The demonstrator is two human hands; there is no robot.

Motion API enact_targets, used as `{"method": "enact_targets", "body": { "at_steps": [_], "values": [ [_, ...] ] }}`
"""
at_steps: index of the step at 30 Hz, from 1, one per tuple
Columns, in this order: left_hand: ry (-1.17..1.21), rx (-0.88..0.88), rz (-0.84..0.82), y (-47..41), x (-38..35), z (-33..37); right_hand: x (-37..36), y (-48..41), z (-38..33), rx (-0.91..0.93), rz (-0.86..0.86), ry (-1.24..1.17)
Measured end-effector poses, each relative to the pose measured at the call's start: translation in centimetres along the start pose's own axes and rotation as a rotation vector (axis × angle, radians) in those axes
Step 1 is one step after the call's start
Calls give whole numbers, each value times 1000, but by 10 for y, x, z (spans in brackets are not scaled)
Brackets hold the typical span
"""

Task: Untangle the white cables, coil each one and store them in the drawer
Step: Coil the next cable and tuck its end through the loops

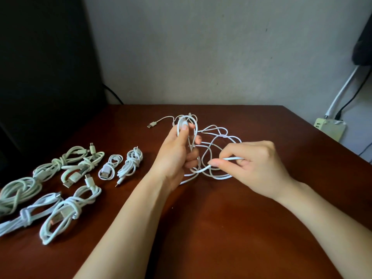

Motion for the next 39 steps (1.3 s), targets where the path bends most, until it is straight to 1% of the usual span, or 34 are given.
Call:
{"method": "enact_targets", "body": {
  "at_steps": [4, 6, 8, 10, 14, 17, 18, 20, 22, 24, 26, 29, 31, 34, 36, 39],
  "values": [
    [-71, 130, -85, 2, -9, -12, -3, 0, 4, -62, -6, -120],
    [-154, 195, -143, 5, -17, -19, -4, 0, 7, -115, 2, -190],
    [-220, 238, -209, 10, -26, -26, -1, 1, 12, -185, 49, -259],
    [-258, 250, -238, 13, -33, -29, 3, 3, 18, -238, 108, -307],
    [-276, 252, -288, 14, -41, -35, 12, 6, 26, -287, 159, -218],
    [-312, 276, -355, 15, -46, -41, 16, 11, 36, -355, 213, -212],
    [-305, 297, -395, 17, -50, -44, 16, 12, 38, -359, 220, -199],
    [-285, 360, -459, 24, -55, -49, 19, 11, 34, -305, 224, -126],
    [-315, 390, -514, 29, -60, -51, 23, 9, 27, -230, 222, -37],
    [-354, 403, -562, 34, -64, -54, 26, 9, 23, -193, 217, 54],
    [-379, 387, -600, 37, -67, -53, 26, 10, 22, -181, 216, 118],
    [-437, 317, -647, 38, -72, -50, 25, 9, 29, -212, 198, 160],
    [-432, 328, -656, 37, -71, -54, 21, 9, 35, -236, 126, 160],
    [-420, 358, -658, 34, -70, -59, 6, 12, 40, -278, 0, 49],
    [-423, 363, -644, 33, -68, -61, 2, 13, 40, -283, -17, -17],
    [-469, 326, -578, 27, -63, -60, 9, 9, 37, -248, 9, 20]
  ]
}}
Point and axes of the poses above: each hand's wrist, its own y-axis away from the middle knuckle, its own x-axis out of the back of the hand, z = x × y, the point moved 10 cm from there along -y, towards the middle knuckle, and after that the axes turned 9 degrees about x, right-handed, at the moved point
